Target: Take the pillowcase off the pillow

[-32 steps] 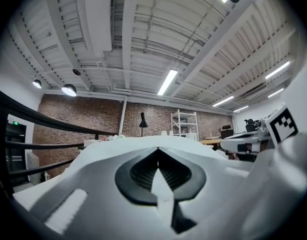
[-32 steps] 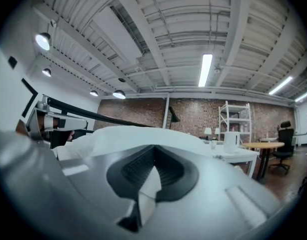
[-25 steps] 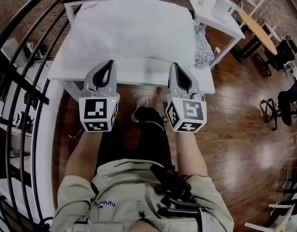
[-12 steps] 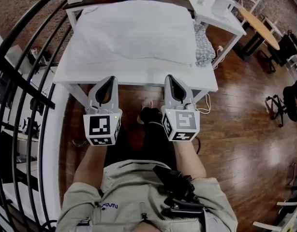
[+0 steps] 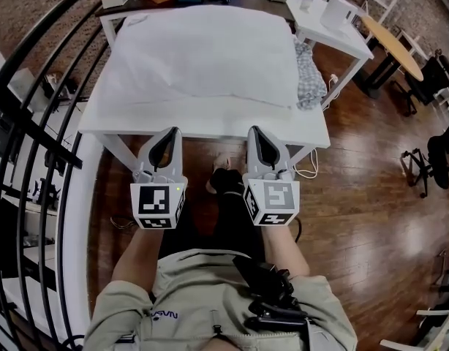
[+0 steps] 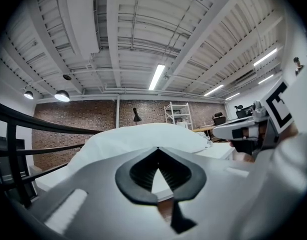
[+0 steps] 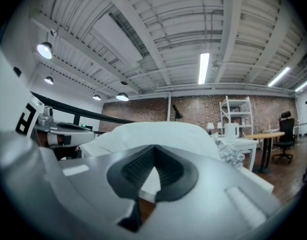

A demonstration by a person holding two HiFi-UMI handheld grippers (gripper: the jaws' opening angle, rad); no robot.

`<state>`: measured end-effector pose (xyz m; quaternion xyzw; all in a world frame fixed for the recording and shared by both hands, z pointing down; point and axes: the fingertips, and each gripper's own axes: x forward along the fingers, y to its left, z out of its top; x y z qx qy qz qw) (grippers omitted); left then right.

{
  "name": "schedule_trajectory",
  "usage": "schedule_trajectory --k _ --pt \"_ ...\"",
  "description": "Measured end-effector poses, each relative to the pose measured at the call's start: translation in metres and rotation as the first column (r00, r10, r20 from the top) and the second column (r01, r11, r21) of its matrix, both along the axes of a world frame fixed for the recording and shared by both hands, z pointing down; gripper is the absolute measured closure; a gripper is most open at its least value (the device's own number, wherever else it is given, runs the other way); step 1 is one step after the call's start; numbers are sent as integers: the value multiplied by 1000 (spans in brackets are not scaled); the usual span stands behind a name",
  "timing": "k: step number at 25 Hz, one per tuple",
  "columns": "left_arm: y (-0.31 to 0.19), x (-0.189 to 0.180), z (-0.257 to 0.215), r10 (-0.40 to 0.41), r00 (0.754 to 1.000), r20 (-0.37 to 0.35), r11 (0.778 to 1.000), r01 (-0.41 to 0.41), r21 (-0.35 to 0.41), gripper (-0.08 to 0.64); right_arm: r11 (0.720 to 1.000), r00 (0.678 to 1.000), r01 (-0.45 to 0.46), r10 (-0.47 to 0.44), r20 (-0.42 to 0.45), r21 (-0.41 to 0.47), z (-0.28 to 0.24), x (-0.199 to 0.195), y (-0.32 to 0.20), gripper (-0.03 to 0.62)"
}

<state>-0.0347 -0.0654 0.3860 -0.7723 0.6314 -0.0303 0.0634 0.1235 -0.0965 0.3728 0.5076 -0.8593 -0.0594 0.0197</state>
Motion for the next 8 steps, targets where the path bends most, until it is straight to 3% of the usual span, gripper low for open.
schedule_trajectory --k 8 --pt "-12 4 6 23 1000 16 999 -22 -27 554 1000 1000 -13 13 -7 -11 7 3 -12 592"
